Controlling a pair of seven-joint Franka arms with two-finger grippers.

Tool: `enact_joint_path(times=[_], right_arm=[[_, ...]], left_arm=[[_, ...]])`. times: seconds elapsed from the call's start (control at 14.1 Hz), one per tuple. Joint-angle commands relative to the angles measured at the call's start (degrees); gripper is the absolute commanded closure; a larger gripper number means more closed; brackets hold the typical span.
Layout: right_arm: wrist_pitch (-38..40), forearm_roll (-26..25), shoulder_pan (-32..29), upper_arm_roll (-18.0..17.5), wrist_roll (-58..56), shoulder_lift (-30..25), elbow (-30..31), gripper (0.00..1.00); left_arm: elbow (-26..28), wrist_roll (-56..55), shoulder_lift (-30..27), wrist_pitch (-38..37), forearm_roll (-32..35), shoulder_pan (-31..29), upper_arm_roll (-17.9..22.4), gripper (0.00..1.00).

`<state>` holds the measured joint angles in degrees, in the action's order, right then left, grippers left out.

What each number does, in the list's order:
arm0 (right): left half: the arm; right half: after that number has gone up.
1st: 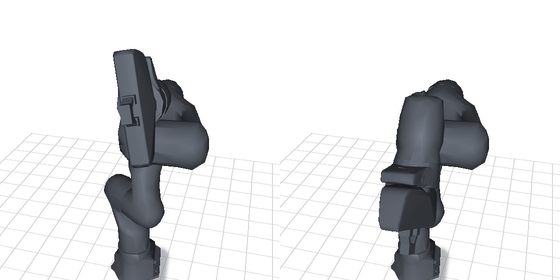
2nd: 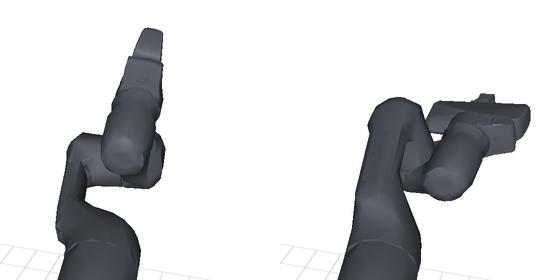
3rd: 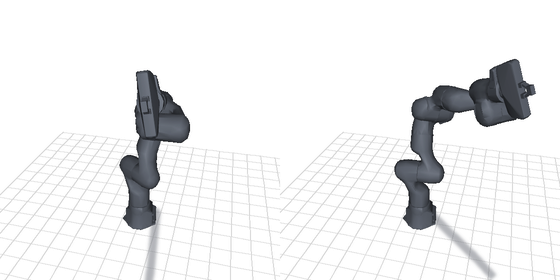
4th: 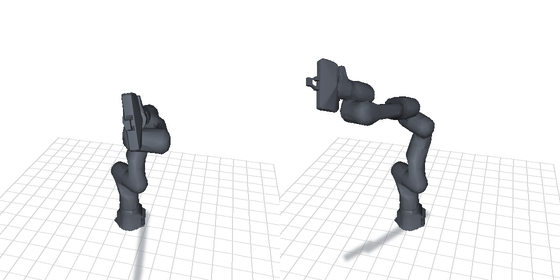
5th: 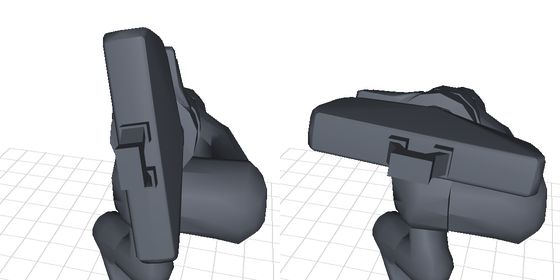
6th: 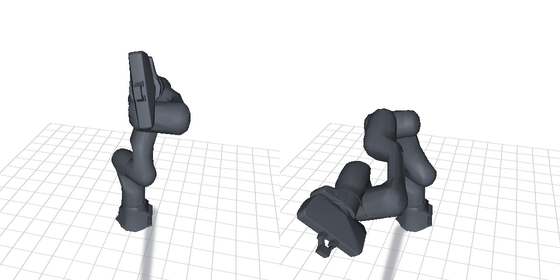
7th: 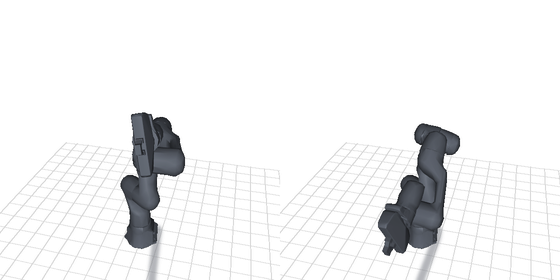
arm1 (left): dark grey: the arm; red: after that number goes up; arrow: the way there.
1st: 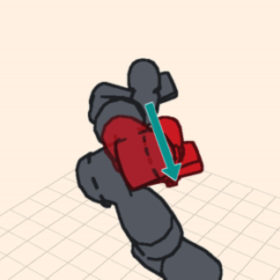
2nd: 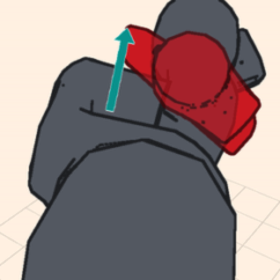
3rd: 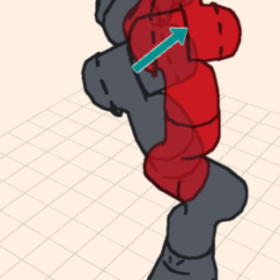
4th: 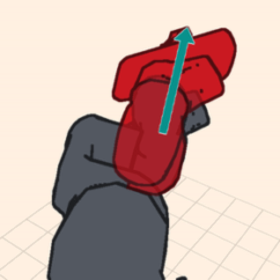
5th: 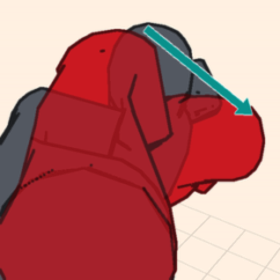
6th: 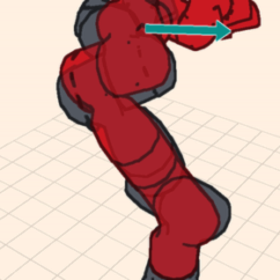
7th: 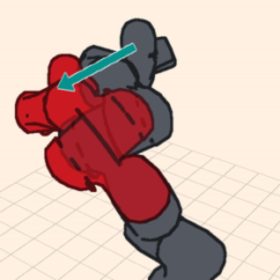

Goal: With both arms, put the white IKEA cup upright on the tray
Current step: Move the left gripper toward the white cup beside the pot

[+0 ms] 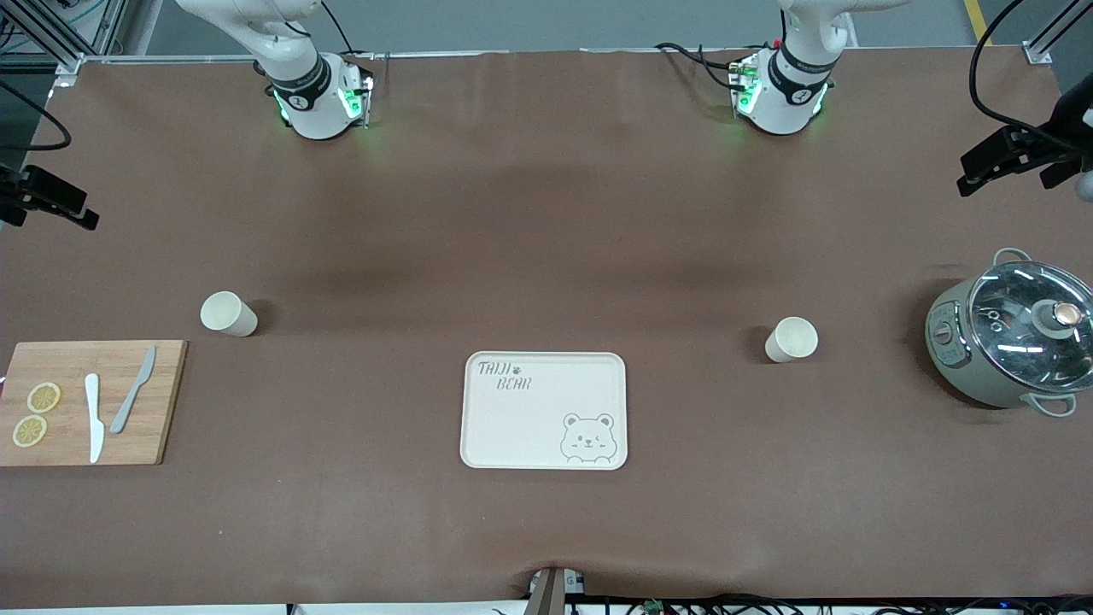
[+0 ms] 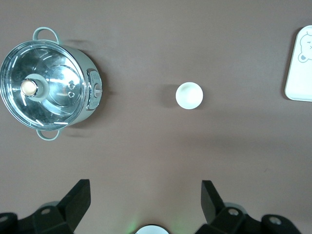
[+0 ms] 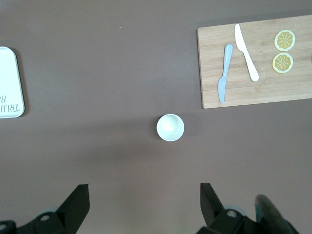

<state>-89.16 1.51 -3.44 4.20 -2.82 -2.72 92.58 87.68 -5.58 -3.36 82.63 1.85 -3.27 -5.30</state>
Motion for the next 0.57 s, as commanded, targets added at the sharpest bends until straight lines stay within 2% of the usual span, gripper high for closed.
enact_joint_path(times=[0.0, 0.28, 0.5], right_arm=[[0.3, 1.1, -1.5, -0.9, 0.4, 0.1, -0.5, 0.0], [0.2, 1.1, -1.5, -0.9, 0.3, 0.2, -0.5, 0.0], [-0.5, 1.1, -1.6, -0.9, -0.1, 1.1, -0.9, 0.0]], left_arm=[[-0.2, 1.1, -0.2, 0.2, -0.5, -0.4, -0.4, 0.0], [-0.9, 0.0, 0.5, 0.3, 0.3, -0.2, -0.2, 0.0], [-1.2, 0.0, 3.5, 2.4, 0.1, -0.6, -0.4, 0.0]])
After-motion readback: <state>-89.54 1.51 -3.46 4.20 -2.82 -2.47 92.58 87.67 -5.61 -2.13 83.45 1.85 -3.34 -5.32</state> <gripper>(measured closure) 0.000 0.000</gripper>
